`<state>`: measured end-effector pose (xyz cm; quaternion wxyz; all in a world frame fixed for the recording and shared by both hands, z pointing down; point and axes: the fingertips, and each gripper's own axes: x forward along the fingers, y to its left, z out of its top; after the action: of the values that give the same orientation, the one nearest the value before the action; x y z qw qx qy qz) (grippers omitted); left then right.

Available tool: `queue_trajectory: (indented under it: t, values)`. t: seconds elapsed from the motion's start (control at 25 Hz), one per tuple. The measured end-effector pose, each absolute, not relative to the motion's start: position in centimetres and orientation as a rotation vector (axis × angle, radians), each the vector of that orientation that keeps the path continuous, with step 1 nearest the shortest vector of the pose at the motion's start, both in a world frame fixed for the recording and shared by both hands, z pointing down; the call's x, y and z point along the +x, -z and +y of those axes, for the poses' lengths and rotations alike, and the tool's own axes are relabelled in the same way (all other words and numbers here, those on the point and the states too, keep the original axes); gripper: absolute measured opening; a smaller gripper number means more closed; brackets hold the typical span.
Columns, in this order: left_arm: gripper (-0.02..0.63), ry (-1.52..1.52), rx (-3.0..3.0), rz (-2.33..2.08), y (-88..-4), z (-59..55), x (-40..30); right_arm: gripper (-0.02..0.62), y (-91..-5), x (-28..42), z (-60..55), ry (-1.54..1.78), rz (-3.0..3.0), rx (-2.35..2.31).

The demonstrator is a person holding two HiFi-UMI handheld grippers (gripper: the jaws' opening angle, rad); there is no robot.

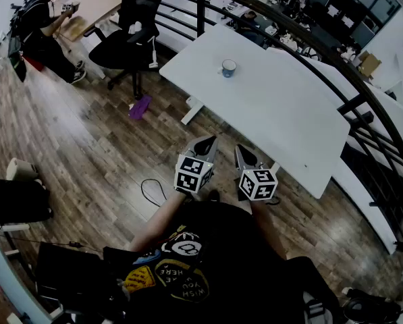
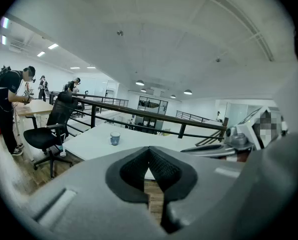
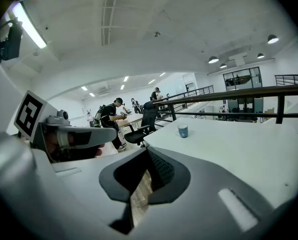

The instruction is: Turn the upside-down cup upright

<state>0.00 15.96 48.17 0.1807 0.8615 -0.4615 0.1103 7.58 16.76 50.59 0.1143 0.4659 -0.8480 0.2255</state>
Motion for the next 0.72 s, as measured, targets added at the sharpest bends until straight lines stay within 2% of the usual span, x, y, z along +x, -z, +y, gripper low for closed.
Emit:
queue_trajectory:
  t: [0.72]
  values:
    - [0.005,-0.306,2.400,-1.301,-49.0,16.0,-4.0,-0.003,-51.7,4.2,16.3,-0.654,-2.453,1.323]
